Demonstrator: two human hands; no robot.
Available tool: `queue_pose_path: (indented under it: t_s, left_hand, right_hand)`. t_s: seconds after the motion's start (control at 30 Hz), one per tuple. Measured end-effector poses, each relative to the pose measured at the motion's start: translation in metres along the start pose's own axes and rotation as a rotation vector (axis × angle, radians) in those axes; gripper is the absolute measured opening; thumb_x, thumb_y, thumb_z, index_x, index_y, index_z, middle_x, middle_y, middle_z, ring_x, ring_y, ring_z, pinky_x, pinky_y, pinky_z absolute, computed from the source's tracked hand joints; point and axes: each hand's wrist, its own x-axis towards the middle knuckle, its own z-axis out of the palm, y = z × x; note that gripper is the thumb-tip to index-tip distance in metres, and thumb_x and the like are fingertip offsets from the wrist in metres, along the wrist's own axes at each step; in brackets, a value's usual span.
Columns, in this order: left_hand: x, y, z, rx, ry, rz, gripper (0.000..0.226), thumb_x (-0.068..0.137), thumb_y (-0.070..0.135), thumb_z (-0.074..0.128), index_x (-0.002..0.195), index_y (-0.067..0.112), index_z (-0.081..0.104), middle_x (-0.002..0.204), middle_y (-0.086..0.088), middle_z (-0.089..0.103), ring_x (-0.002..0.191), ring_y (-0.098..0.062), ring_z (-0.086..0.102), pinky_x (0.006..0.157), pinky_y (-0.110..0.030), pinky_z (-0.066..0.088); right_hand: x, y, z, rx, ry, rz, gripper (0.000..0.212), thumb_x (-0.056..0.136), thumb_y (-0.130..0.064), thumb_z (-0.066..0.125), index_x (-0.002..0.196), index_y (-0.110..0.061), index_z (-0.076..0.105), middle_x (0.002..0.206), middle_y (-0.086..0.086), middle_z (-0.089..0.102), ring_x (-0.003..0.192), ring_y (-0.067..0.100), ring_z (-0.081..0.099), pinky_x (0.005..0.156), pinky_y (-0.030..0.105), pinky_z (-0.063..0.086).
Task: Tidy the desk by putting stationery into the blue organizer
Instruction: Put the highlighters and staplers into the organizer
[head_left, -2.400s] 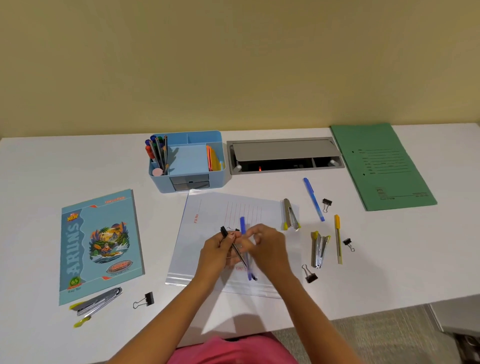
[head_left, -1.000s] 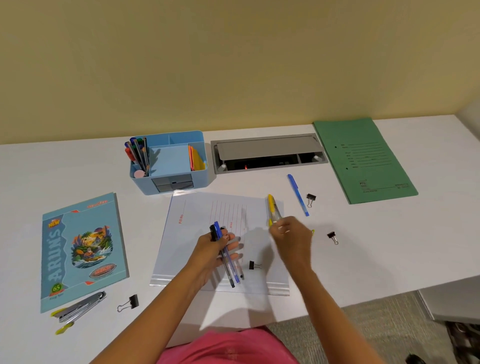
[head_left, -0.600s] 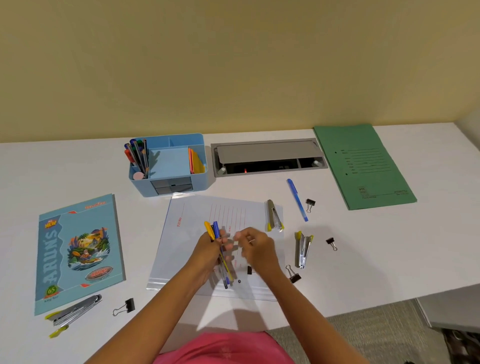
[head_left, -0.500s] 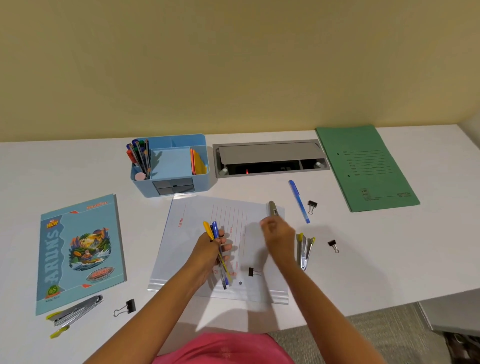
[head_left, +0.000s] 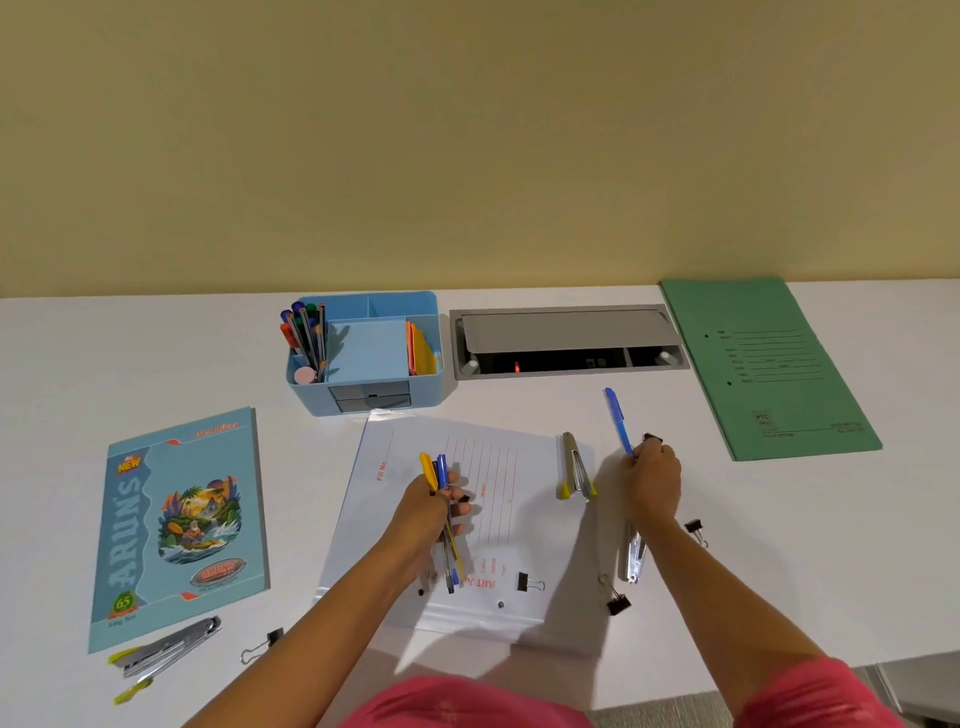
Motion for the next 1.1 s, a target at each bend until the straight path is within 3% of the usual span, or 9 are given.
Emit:
queue_pose_path:
  t_s: [0.13,0.23,0.4,0.53,0.63,0.8,0.9,1.0,1.1]
  left_hand:
    - [0.007,0.007,-0.004,-0.110,-0.005,-0.011,0.022,0.101,0.008,0.038,0.089,0.012,0.056,0.067,-0.006,0.053,0.061,-0.018,0.052,0.048,-0.024,0.051]
    - [0.011,0.009,-0.008,-0.165,-0.012,0.022,0.022,0.101,0.007,0.037,0.089,0.010,0.055,0.069,-0.005,0.054,0.062,-0.018,0.054,0.053,-0.025,0.051]
    - [0.018,0.008,-0.013,-0.150,0.039,0.183,0.022,0.100,0.005,0.036,0.088,0.008,0.055,0.079,-0.007,0.061,0.074,-0.020,0.062,0.063,-0.024,0.055]
    - [0.025,0.009,-0.017,-0.121,0.125,0.259,0.026,0.102,0.017,0.036,0.120,0.003,0.049,0.112,-0.015,0.064,0.099,-0.028,0.065,0.083,-0.036,0.057]
    - [0.025,0.010,-0.017,-0.159,0.133,0.309,0.027,0.101,0.025,0.037,0.120,0.009,0.047,0.106,-0.006,0.064,0.092,-0.018,0.066,0.068,-0.024,0.059]
    - [0.033,0.004,-0.020,0.023,0.257,0.384,0.019,0.099,0.021,0.043,0.118,0.019,0.042,0.098,-0.004,0.058,0.084,-0.012,0.058,0.065,-0.014,0.048]
    - [0.032,0.003,-0.021,0.170,0.275,0.455,0.017,0.100,0.018,0.041,0.117,0.020,0.041,0.093,-0.003,0.054,0.079,-0.013,0.055,0.062,-0.011,0.048]
    - [0.032,0.003,-0.024,0.428,0.215,0.572,0.034,0.100,0.021,0.041,0.134,0.018,0.037,0.107,0.000,0.057,0.093,-0.017,0.058,0.082,-0.024,0.050]
    - [0.027,0.000,-0.022,0.435,0.113,0.596,0.043,0.102,0.021,0.035,0.145,0.021,0.029,0.124,0.006,0.052,0.112,-0.014,0.054,0.095,-0.014,0.045]
  right_hand:
    - [-0.011,-0.022,-0.006,0.177,0.097,-0.066,0.006,0.089,-0.001,0.053,0.092,0.003,0.056,0.095,0.018,0.057,0.086,0.030,0.053,0.069,0.033,0.043]
    - [-0.040,-0.056,-0.011,0.394,0.125,-0.173,0.003,0.087,-0.003,0.058,0.086,-0.005,0.057,0.085,0.009,0.057,0.075,0.021,0.052,0.062,0.012,0.039]
    - [-0.112,-0.105,-0.005,0.660,-0.063,-0.339,0.012,0.086,-0.004,0.061,0.081,-0.014,0.058,0.078,-0.001,0.058,0.065,0.006,0.053,0.055,0.007,0.041]
    - [-0.152,-0.118,0.011,0.624,-0.213,-0.422,0.011,0.086,-0.005,0.062,0.081,-0.013,0.058,0.079,-0.006,0.056,0.071,0.003,0.053,0.058,0.010,0.043]
    - [-0.163,-0.121,0.020,0.558,-0.228,-0.477,0.008,0.085,-0.002,0.063,0.080,-0.006,0.058,0.079,-0.004,0.053,0.070,-0.002,0.049,0.063,0.003,0.038]
    - [-0.161,-0.127,0.021,0.494,-0.321,-0.530,0.007,0.088,-0.009,0.064,0.091,-0.004,0.060,0.087,0.005,0.060,0.077,0.009,0.055,0.073,0.010,0.045]
    - [-0.150,-0.137,0.008,0.585,-0.267,-0.506,0.011,0.088,-0.009,0.063,0.099,-0.011,0.059,0.090,-0.001,0.058,0.073,0.005,0.053,0.067,0.009,0.042]
    - [-0.128,-0.158,-0.011,0.633,-0.328,-0.464,0.034,0.087,-0.022,0.066,0.119,-0.018,0.055,0.107,-0.005,0.062,0.086,0.005,0.060,0.075,0.007,0.048]
    - [-0.114,-0.180,-0.028,0.602,-0.456,-0.582,0.053,0.085,-0.024,0.068,0.134,-0.013,0.049,0.121,-0.003,0.060,0.104,0.006,0.058,0.093,0.019,0.049]
